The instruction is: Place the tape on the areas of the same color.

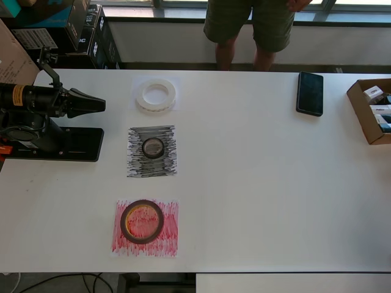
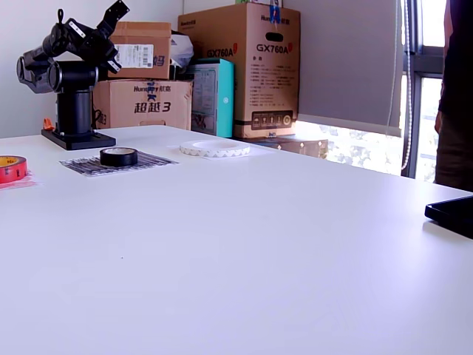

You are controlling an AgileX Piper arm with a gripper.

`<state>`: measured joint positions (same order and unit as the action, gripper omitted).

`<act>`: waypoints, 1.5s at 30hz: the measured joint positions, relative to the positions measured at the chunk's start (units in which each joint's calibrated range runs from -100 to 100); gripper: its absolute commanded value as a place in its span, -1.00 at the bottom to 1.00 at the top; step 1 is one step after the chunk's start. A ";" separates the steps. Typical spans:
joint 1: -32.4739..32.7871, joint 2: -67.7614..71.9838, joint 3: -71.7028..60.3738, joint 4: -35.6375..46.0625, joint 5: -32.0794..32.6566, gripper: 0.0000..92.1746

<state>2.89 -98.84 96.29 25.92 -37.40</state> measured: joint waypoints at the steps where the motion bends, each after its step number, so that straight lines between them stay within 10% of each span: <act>1: 0.00 0.00 0.00 0.00 0.00 -0.83; 45: 0.00 0.00 1.15 0.19 -0.08 -0.83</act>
<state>2.89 -98.84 97.44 26.12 -37.47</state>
